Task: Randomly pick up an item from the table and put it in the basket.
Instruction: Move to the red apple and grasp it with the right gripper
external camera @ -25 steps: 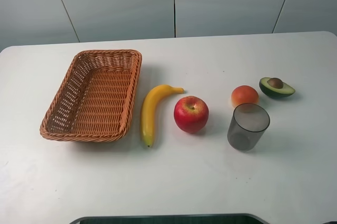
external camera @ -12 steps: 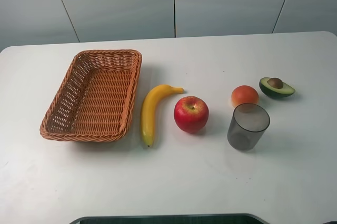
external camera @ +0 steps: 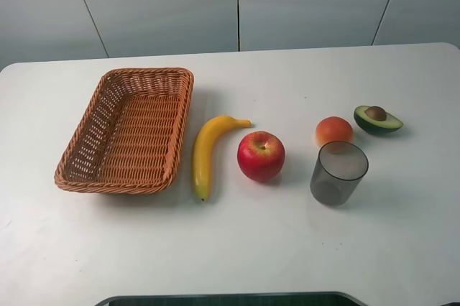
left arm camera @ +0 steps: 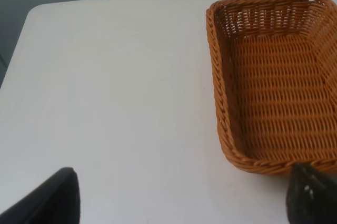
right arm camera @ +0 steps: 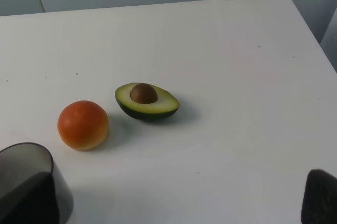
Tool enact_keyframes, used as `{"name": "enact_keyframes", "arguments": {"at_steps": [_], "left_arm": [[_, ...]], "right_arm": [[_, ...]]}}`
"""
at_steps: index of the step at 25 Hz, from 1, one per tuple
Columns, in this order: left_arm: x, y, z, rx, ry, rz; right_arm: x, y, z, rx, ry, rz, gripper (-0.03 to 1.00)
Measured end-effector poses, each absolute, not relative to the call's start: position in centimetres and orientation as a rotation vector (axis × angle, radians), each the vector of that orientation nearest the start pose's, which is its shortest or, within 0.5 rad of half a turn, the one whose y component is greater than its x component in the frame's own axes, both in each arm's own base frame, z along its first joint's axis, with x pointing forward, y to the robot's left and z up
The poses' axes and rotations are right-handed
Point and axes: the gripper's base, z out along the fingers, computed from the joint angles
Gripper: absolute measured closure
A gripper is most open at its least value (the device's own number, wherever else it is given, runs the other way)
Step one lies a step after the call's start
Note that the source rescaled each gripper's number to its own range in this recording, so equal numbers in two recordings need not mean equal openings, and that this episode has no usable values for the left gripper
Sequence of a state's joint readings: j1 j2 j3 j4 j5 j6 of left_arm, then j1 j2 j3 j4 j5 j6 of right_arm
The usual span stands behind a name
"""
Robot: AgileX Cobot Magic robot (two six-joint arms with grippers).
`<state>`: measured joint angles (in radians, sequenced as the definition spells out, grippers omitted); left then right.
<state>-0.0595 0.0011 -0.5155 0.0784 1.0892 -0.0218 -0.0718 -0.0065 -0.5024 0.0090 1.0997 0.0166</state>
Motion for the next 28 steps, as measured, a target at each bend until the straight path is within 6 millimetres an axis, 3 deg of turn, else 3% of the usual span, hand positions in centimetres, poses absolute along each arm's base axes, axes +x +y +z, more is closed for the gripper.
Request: {"name": "enact_keyframes", "arguments": {"at_steps": [8, 11, 14, 20, 24, 28], "left_arm": [[-0.7, 0.7, 27.9, 0.033, 2.056, 0.044], [-0.7, 0.7, 27.9, 0.033, 2.056, 0.044], [-0.7, 0.7, 27.9, 0.033, 2.056, 0.044], [-0.7, 0.7, 27.9, 0.033, 2.056, 0.044], [-0.7, 0.7, 27.9, 0.033, 2.056, 0.044], [-0.7, 0.7, 27.9, 0.033, 2.056, 0.044]], "right_arm": [[-1.0, 0.2, 27.6, 0.091, 2.085, -0.014, -0.03], [-1.2, 0.4, 28.6, 0.088, 2.097, 0.019, -0.03], [0.0, 0.9, 29.9, 0.085, 2.15, 0.095, -0.03], [5.2, 0.8, 33.6, 0.107, 2.257, 0.15, -0.03], [9.4, 0.8, 34.7, 0.094, 2.373, 0.181, -0.03], [12.7, 2.4, 34.5, -0.155, 2.47, 0.187, -0.03]]}}
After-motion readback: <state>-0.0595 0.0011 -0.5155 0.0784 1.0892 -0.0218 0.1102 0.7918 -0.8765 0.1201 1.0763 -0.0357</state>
